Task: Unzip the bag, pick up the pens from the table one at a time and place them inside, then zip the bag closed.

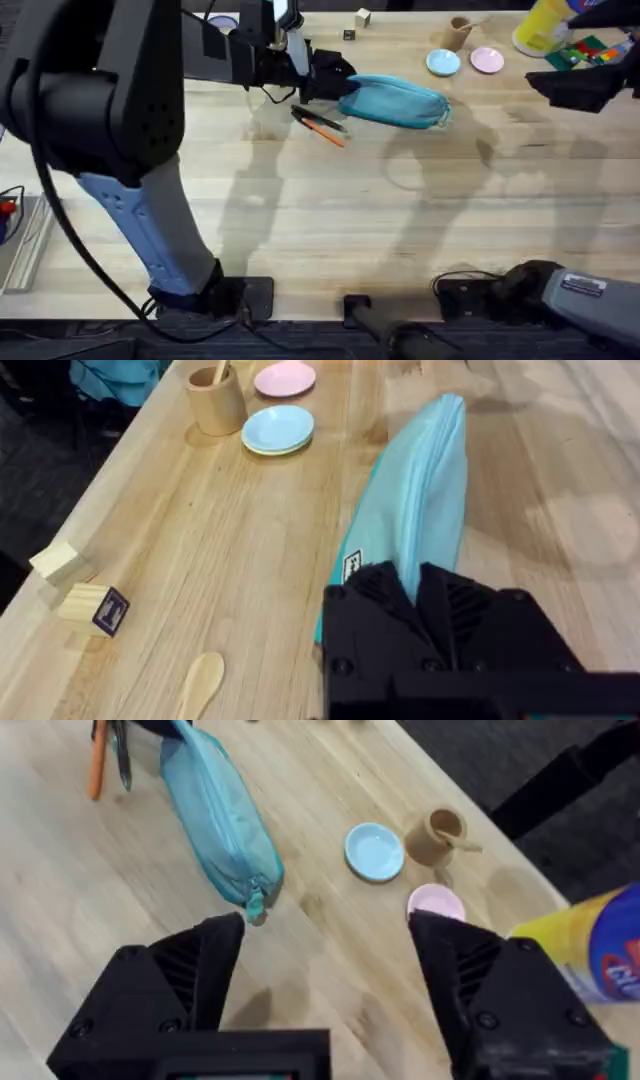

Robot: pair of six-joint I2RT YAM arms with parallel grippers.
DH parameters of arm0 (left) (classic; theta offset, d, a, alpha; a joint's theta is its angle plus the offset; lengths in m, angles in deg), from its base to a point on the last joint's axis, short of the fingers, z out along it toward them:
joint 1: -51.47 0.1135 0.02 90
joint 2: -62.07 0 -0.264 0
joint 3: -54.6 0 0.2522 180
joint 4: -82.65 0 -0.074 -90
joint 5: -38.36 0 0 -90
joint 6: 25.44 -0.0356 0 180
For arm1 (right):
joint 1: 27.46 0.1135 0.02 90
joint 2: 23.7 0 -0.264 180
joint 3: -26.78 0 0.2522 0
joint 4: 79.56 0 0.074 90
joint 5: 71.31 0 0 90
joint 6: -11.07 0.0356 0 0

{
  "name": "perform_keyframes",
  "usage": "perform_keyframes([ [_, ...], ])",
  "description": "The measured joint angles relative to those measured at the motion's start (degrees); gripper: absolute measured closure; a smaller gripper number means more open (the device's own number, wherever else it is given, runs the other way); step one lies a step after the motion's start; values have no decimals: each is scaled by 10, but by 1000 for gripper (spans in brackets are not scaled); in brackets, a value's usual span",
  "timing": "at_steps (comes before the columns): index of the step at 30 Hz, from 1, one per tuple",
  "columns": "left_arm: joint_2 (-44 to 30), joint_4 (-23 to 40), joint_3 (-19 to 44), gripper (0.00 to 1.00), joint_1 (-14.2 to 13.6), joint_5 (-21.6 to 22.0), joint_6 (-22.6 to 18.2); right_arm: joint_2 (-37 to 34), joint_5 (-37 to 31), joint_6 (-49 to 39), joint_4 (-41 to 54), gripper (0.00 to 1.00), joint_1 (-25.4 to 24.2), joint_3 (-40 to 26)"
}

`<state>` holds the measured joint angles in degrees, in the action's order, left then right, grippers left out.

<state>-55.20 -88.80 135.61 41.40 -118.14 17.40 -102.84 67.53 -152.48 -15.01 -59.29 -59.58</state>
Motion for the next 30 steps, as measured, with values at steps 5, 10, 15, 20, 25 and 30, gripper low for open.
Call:
perform_keyframes([
  [5, 0, 0, 0, 957, 0, 0, 0, 0, 0, -50, 0, 5, 6, 0],
  [10, 0, 0, 0, 957, 0, 0, 0, 0, -1, -73, 5, 5, 10, 0],
  [15, 0, 0, 0, 957, 0, 0, 0, -7, -2, -79, 6, 5, 10, 0],
  [20, 0, 0, 0, 958, 0, 0, 0, -12, -2, -82, 22, 6, 12, 0],
  [25, 0, 0, 0, 958, 0, 0, 0, -50, -9, -84, 41, 5, 33, -1],
  [30, 0, 0, 0, 958, 0, 0, 0, -109, -13, -84, 39, 6, 63, -1],
])
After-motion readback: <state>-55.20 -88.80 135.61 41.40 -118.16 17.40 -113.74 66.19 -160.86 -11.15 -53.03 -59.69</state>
